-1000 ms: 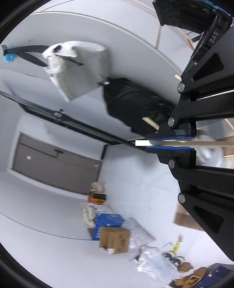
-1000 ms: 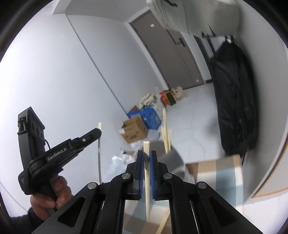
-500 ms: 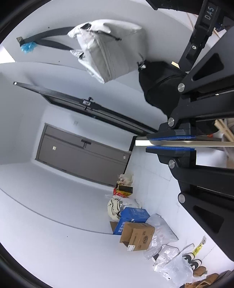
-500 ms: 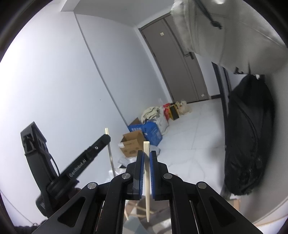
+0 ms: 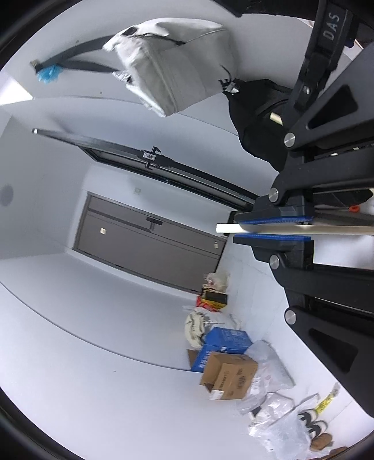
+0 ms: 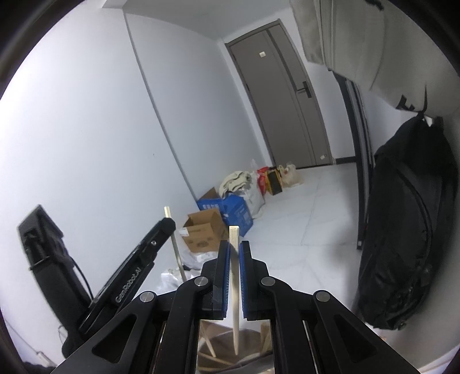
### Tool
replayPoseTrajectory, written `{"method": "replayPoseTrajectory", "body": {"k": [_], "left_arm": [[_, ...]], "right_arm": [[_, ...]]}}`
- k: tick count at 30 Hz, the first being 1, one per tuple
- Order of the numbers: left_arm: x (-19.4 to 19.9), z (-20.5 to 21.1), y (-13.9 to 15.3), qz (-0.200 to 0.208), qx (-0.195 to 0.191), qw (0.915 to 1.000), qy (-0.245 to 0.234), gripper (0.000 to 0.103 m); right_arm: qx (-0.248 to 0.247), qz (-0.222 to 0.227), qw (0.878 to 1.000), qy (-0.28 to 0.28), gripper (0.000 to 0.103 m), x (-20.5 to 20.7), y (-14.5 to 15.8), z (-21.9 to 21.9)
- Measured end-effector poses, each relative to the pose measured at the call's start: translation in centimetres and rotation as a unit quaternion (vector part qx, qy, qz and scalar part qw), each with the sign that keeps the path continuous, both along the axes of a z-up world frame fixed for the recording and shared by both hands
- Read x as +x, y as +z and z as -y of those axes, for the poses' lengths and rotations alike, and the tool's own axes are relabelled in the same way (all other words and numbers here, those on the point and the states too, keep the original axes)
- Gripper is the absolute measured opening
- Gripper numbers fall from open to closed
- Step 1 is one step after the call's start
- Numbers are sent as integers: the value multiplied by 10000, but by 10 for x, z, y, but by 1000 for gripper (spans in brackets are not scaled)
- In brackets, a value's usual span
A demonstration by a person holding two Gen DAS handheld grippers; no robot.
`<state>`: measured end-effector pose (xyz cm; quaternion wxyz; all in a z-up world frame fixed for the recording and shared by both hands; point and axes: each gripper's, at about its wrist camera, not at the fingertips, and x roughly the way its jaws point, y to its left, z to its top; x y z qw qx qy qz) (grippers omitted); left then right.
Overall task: Organize utensils
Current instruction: 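Lift both tools with their chopsticks and carry them above the white holder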
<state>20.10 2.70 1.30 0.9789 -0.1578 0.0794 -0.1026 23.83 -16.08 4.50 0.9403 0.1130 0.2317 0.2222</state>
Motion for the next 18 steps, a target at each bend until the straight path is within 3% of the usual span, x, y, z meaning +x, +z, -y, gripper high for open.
{"method": "replayPoseTrajectory", "body": {"k": [6,9,13,18], "left_arm": [[-12,19,-4,224,335,9992,-62,2],[-18,31,-4,368,730,9966,7,2],[-14,33,-6,224,789,9966,-9,2],[-23,34,-9,394,890,9952,-44,2]], "right_arm": [[15,-94,9999,46,6,5,-17,1],[9,-126,9999,67,6,5,-22,4],[1,-182,9998,99,6,5,-26,6],[21,-280,9995,132,6,1,-36,9]]}}
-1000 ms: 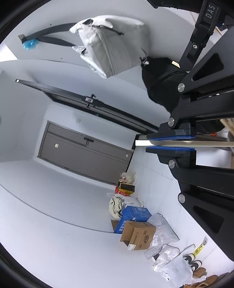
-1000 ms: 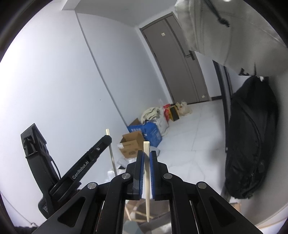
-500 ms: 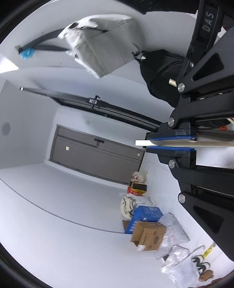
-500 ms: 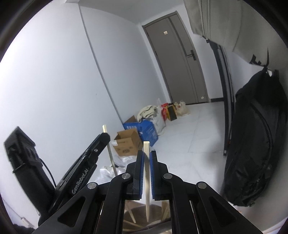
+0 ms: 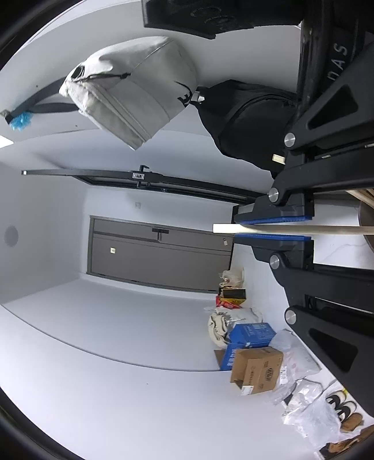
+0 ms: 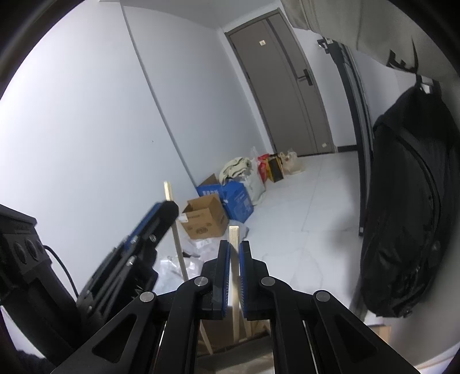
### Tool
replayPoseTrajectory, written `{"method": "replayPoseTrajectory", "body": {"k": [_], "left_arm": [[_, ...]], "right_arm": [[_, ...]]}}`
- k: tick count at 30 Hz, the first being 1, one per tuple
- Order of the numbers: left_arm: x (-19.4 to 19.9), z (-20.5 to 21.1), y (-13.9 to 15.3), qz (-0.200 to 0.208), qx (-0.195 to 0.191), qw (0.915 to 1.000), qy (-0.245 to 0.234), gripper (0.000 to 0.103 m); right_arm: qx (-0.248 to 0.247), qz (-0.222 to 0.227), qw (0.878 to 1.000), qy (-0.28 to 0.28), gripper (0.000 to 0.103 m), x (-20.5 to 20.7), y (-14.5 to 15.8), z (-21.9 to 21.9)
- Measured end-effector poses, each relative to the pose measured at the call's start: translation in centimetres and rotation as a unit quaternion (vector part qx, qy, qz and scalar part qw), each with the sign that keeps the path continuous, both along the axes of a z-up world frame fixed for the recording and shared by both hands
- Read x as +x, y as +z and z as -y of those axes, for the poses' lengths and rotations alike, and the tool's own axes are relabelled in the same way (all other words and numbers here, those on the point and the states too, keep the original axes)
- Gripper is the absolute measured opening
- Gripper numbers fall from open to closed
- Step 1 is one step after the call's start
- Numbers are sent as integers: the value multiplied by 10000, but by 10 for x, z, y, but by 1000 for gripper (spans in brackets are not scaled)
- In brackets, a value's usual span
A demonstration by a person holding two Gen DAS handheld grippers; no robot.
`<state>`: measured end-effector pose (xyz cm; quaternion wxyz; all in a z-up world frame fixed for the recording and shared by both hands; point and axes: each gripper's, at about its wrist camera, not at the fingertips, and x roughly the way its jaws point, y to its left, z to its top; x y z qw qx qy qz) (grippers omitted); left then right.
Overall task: Organize utensils
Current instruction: 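Lift both tools with their chopsticks and carry them above the white holder, then open both tools to drop the chopsticks into the white holder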
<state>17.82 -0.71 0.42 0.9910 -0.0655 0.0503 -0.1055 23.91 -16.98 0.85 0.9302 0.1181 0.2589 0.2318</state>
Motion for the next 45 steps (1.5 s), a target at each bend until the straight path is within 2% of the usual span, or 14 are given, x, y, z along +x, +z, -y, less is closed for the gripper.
{"method": "replayPoseTrajectory", "body": {"k": [5,13,20,26,33,39,45], "left_arm": [[-5,-4,-1,21,8,9999,-113,2],[-3,-15,-7,-231,68,9988,-425,2],[-7,-15,-2,-294,104,9972,-673,2],[-4,-11,1,-303,272,9969,-666,3],[5,-15,8,-226,104,9981,-566,3],[5,-17,3,-308,21,9978,-586,3],[-4,-18,-1,-619,71,9960,-637,3]], "right_arm": [[-2,34,10000,73,6,-5,-3,3],[7,161,9995,284,6,-16,-5,4],[53,162,9990,425,6,-19,-9,4],[-17,255,9986,464,6,-21,-6,3],[41,290,9987,426,6,-19,-4,3],[52,229,9986,472,6,-20,-10,3],[117,20,9990,422,9,-15,-16,6]]}}
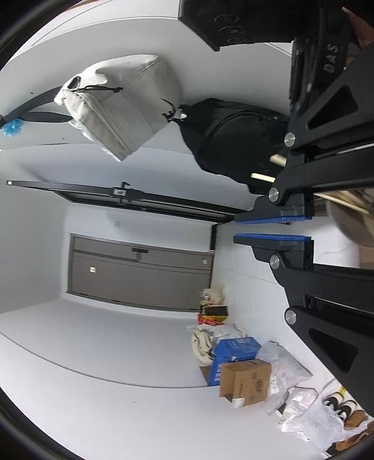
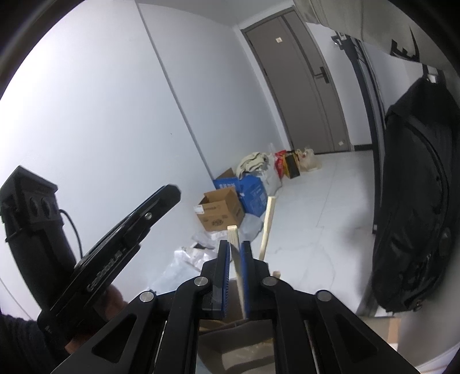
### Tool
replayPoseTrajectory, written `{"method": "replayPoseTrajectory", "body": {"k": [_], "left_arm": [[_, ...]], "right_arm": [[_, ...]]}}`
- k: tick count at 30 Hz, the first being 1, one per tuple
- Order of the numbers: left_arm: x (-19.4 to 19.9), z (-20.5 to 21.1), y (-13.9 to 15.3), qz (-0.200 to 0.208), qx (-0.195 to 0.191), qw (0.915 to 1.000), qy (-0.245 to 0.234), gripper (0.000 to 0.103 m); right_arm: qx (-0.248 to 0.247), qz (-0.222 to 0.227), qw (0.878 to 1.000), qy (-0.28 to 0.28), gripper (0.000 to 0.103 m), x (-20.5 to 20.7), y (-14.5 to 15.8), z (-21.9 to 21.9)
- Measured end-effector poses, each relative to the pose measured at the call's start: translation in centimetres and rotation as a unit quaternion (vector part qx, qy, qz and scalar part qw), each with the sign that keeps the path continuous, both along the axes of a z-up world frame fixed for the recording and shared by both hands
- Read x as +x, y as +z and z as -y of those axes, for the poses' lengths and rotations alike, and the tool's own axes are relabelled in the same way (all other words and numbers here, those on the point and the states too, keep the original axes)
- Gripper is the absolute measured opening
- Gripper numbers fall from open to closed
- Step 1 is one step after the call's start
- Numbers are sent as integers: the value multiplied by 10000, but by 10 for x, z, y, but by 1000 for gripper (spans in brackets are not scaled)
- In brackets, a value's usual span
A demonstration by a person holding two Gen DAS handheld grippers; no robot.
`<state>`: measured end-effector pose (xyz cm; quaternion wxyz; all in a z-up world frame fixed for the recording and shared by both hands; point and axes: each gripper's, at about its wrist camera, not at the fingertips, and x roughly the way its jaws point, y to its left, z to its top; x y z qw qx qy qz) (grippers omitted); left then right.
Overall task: Organize utensils
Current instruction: 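Open both tools to drop the chopsticks into the white holder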
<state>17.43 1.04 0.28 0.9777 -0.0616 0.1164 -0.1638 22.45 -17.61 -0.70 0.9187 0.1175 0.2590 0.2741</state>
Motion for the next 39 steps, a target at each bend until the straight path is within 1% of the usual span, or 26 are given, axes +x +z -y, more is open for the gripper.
{"method": "replayPoseTrajectory", "body": {"k": [1,2,3,4,5,6,7,8,11,13,15,16,17,18,22,23,24,27,30,32,34,37,39], "left_arm": [[-1,0,-1,-100,13,9999,-36,3],[-3,0,-1,-192,51,9998,-50,3],[-4,0,-1,-248,101,9996,-38,5],[-6,0,-1,-326,165,9993,-30,14],[-9,0,-1,-387,192,9991,-21,20],[-13,-2,0,-414,193,9990,5,30],[-16,-2,1,-424,193,9989,23,37],[-21,-4,3,-446,189,9988,41,39],[-30,-5,6,-558,242,9981,40,41],[-38,-5,8,-672,280,9973,97,56],[-47,-6,9,-690,296,9971,156,59],[-52,-6,9,-703,322,9969,155,61],[-55,-6,8,-751,369,9964,161,63],[-57,-5,7,-825,424,9955,183,68],[-67,-6,-1,-1152,498,9918,252,70],[-69,-6,-5,-1314,497,9897,265,70],[-71,-6,-6,-1400,490,9886,252,72],[-79,-7,-16,-1618,536,9850,262,73],[-86,-5,-28,-1914,620,9794,196,78],[-90,-3,-40,-2142,696,9742,153,78],[-94,1,-53,-2368,810,9681,93,79],[-98,5,-71,-2652,942,9595,144,79],[-98,10,-90,-2972,1047,9490,126,79]], "right_arm": [[77,-102,9999,15,10,1,-2,2],[111,-171,9998,3,15,1,-3,3],[113,-193,9997,-53,24,0,-3,4],[119,-187,9997,-112,32,-2,-3,6],[135,-184,9996,-141,46,-4,-2,7],[166,-172,9996,-142,49,-7,-1,8],[169,-158,9996,-147,49,-11,0,9],[144,-147,9996,-169,49,-14,1,9],[143,-155,9995,-230,56,-24,5,12],[155,-171,9993,-292,57,-32,5,15],[161,-196,9990,-370,63,-41,5,18],[166,-190,9989,-385,65,-46,6,20],[156,-183,9989,-404,69,-51,5,21],[123,-184,9987,-454,73,-58,4,22],[24,-283,9983,-515,75,-79,-4,25],[4,-322,9981,-533,76,-85,-7,26],[-3,-347,9979,-545,79,-89,-10,28],[-42,-419,9973,-609,83,-100,-17,31],[-70,-505,9966,-647,86,-113,-25,34],[-91,-574,9959,-689,90,-122,-31,36],[-108,-637,9955,-696,90,-129,-37,38],[-186,-745,9945,-709,92,-139,-49,39],[-236,-884,9928,-767,93,-144,-57,41]]}}
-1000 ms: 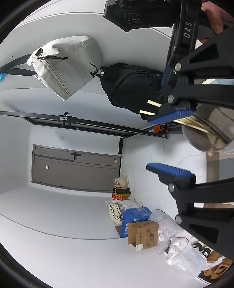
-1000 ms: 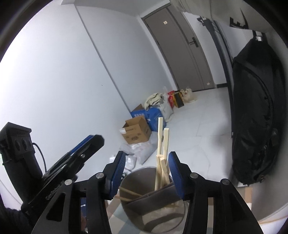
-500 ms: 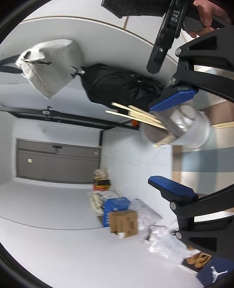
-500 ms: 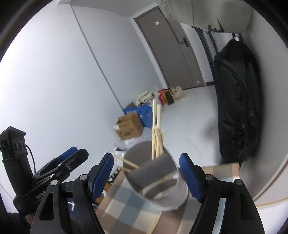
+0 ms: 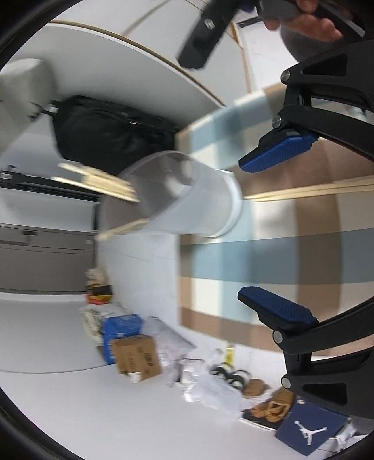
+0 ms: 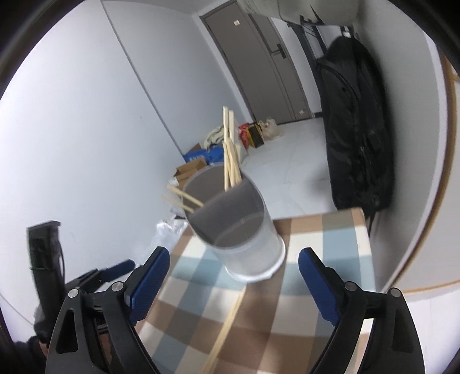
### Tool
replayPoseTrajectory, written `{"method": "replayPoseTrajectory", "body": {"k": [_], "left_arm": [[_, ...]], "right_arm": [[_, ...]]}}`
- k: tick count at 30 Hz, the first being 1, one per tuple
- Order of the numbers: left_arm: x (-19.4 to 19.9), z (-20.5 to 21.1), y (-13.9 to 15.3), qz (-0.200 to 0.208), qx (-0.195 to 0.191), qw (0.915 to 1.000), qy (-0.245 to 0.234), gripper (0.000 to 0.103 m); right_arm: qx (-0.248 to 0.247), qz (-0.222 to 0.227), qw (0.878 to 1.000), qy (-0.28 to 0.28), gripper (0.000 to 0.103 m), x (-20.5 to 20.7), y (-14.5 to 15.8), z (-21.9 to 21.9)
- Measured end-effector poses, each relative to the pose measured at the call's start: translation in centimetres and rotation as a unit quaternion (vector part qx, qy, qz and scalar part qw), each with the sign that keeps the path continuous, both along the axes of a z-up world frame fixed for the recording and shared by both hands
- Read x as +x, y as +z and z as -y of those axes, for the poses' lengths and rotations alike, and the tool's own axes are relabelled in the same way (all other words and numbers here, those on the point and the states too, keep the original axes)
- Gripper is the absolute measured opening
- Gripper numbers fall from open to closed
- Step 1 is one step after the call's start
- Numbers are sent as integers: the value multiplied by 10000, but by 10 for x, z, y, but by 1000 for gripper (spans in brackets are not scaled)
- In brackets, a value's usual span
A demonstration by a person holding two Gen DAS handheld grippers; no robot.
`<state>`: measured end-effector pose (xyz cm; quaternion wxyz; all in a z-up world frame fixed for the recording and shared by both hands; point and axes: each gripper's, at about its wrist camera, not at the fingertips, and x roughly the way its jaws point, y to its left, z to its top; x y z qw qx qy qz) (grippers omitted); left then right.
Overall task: Organize utensils
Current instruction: 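Open both tools to drop the chopsticks into the white holder, then move the left tool down and close it on a loose chopstick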
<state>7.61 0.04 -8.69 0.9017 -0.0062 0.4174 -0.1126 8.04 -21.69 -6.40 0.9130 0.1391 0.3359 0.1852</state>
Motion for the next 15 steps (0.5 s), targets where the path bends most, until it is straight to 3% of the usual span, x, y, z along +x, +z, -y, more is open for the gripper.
{"method": "replayPoseTrajectory", "body": {"k": [7,15], "left_arm": [[-9,14,-46,-789,470,9957,-98,78],[-21,20,-63,-1044,785,9913,-191,78]], "right_arm": [[-138,-341,9993,-82,97,-11,-23,5],[-347,-465,9982,-131,98,-12,-36,5]]}}
